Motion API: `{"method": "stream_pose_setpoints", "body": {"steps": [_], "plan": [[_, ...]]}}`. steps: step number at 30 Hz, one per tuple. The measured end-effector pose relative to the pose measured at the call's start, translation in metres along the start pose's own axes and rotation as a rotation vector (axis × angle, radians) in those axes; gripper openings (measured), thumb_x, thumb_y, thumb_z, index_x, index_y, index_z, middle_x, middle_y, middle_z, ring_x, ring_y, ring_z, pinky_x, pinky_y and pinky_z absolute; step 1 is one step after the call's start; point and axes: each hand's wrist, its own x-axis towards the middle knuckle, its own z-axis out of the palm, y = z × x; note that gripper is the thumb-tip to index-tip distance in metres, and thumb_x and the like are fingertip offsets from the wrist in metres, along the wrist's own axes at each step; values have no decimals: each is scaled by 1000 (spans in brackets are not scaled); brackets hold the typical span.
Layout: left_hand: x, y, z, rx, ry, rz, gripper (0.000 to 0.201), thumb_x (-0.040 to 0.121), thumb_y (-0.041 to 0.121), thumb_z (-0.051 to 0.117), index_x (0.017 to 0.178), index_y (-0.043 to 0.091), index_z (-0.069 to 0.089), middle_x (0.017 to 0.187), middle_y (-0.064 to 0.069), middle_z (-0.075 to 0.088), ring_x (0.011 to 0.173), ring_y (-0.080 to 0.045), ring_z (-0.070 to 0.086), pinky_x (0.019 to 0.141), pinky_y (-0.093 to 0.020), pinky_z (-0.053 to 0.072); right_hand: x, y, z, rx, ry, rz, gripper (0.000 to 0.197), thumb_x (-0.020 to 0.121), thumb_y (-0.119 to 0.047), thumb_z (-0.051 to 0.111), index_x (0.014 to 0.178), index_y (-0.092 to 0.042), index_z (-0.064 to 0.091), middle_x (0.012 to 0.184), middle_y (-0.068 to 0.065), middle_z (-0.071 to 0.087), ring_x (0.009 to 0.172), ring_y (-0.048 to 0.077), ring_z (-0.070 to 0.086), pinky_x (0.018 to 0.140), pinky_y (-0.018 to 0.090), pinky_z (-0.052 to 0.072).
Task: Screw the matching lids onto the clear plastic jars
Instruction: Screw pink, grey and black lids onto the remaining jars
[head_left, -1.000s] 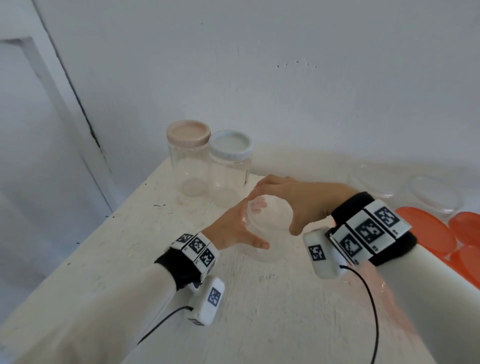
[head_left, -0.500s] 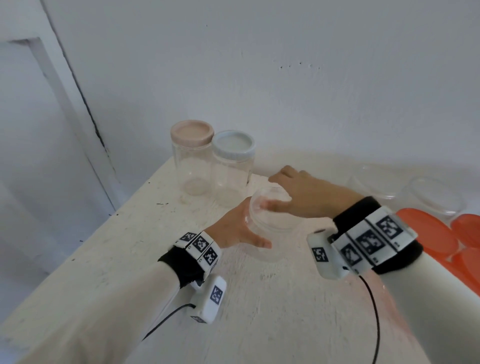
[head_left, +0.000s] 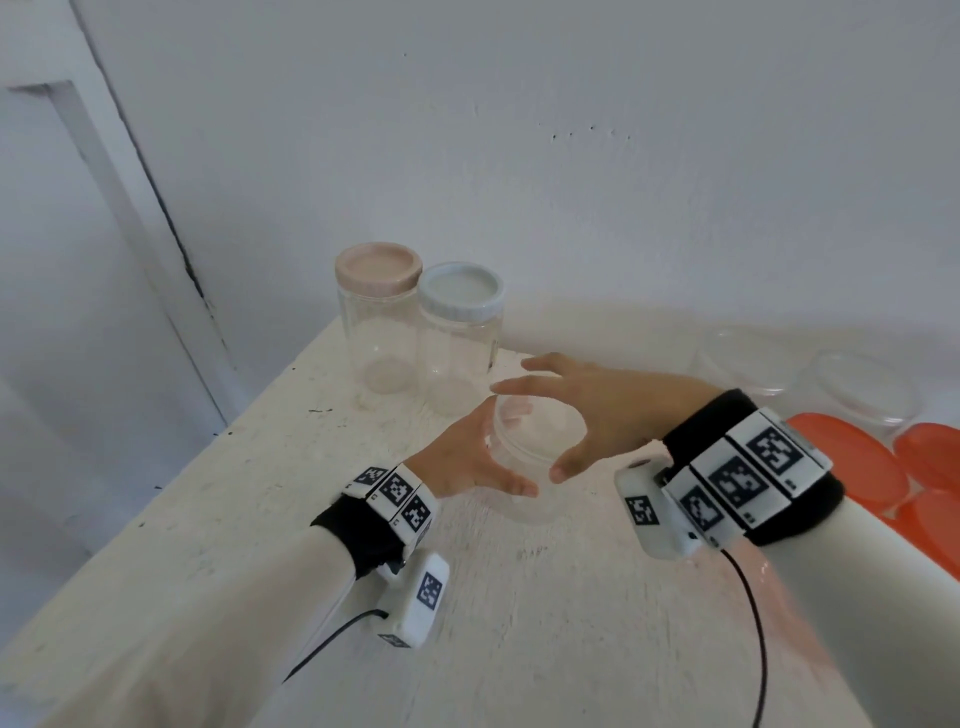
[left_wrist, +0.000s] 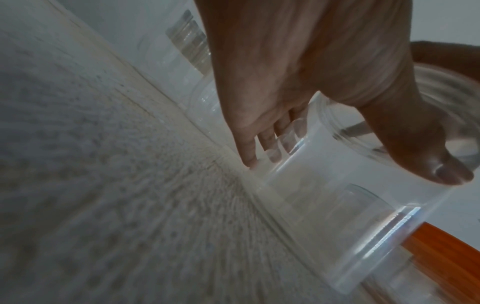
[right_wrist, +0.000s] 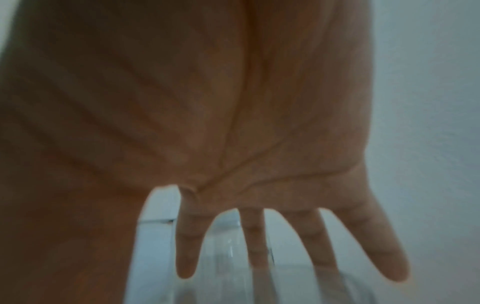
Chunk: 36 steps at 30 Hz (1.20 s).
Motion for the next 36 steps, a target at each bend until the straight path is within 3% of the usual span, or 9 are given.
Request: {"method": "stream_pose_setpoints", "body": {"steps": [4,8,12,15,21,25,30,33,36], "plan": [[0,-1,0,14,1,13,108,49,36,88,140,38,29,137,16,43,131,-2,35,104,-26,31,5,-1,9,18,90,17,92,69,-41,77,139,-56,18,144,-9,21,122,20,34,94,34,40],[0,-1,1,78,39,13,108,44,46,86,137,36,32,134,15,46,128,-4,40,104,-27,32,4,-1,8,56,167,17,89,65,-46,77,137,-52,26,132,-9,32,107,12,39,90,31,42],[-2,2,2,130,69,9,107,46,42,88,137,33,32,133,14,48,127,-6,41,108,-30,32,2,-4,10,65,197,36,87,63,-49,77,137,-50,30,126,-8,37,106,14,44,87,29,43],[-4,5,2,152,60,4,112,43,50,85,140,33,31,134,14,47,127,-6,40,109,-32,32,2,-5,12,59,206,53,88,63,-50,76,138,-49,30,127,-7,37,105,15,44,86,28,43],[-5,11,3,97,-55,6,113,51,42,86,144,32,22,146,12,35,136,-3,29,114,-38,25,-1,-5,14,-34,146,81,98,66,-46,77,143,-48,17,137,-4,30,116,22,39,89,33,42],[-7,20,9,83,-139,51,95,68,17,81,140,35,22,141,22,33,129,15,28,105,-12,29,-8,0,23,-61,160,91,99,69,-40,76,144,-47,12,147,-3,22,122,24,36,91,36,42],[-7,18,11,166,-19,-34,77,74,18,78,138,28,35,136,12,45,126,-11,43,104,-34,36,-18,15,38,-61,255,105,88,79,-40,68,148,-34,14,157,2,10,141,25,16,108,41,29],[-9,20,12,241,107,-11,60,79,23,73,133,20,45,130,8,52,118,-14,51,97,-32,45,-24,21,46,-26,321,72,80,84,-35,65,148,-28,18,156,2,13,142,21,13,108,37,29],[-16,22,9,338,233,35,37,83,22,69,117,17,56,114,9,58,108,-11,56,90,-27,49,-24,26,51,-52,392,121,73,88,-35,60,148,-22,20,154,6,16,141,22,16,109,37,27]]}}
